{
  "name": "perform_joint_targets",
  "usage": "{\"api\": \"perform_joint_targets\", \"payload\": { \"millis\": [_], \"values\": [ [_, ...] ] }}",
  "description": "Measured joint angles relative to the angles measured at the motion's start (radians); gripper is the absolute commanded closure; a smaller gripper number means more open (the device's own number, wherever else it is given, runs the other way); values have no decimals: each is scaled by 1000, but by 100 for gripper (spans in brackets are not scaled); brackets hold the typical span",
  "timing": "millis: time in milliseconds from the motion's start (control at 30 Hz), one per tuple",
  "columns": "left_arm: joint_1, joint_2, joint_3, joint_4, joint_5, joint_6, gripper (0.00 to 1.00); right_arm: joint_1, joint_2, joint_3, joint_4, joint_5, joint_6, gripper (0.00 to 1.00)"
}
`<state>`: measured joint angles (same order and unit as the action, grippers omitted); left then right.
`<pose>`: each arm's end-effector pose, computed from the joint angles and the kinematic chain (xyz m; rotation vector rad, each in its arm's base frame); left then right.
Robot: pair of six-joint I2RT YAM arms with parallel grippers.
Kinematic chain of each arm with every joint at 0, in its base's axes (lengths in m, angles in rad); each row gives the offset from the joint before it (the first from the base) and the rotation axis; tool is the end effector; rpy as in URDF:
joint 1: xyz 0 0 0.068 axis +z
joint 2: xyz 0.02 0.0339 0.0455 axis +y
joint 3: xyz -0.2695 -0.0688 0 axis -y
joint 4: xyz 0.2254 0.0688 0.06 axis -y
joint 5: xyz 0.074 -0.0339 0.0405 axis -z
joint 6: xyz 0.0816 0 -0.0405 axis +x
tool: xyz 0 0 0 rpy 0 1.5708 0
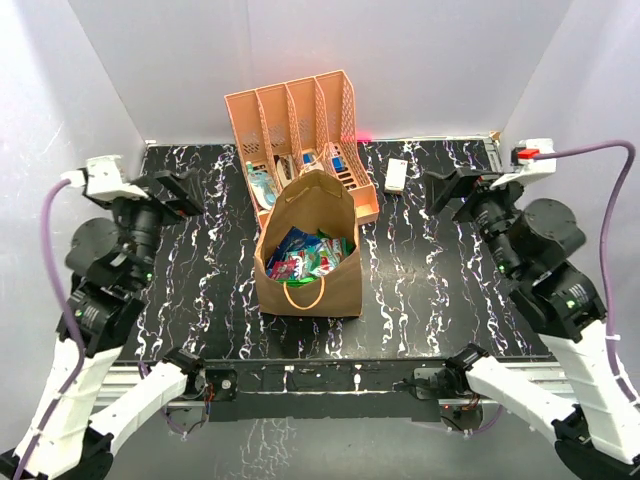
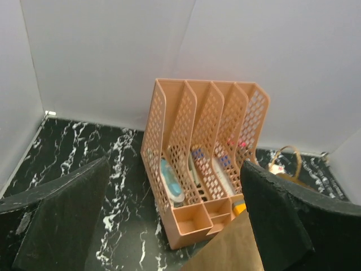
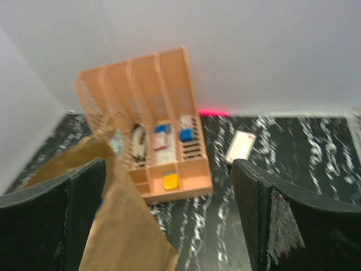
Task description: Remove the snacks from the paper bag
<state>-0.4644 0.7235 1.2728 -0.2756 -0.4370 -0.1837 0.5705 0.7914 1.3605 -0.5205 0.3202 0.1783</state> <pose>0.1240 -0.0235 0.5008 -0.1914 1.3143 -0.2672 0.1312 0.0537 0.4846 -0.0432 1.5345 0.3536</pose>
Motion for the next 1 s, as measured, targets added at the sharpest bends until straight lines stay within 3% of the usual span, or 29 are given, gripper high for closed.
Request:
{"api": "perform_joint_targets", "payload": {
  "millis": [500,767,1000],
  "values": [
    [24,64,-399,157,-23,-7,2,-347,-103,-343,-108,-65,181,2],
    [-6,24,-487,224,-118,-9,2,-417,-185,-393,-97,-228,243,2],
    [-63,-7,-505,269,-172,-8,2,-435,-105,-377,-40,-446,293,2]
  ]
}}
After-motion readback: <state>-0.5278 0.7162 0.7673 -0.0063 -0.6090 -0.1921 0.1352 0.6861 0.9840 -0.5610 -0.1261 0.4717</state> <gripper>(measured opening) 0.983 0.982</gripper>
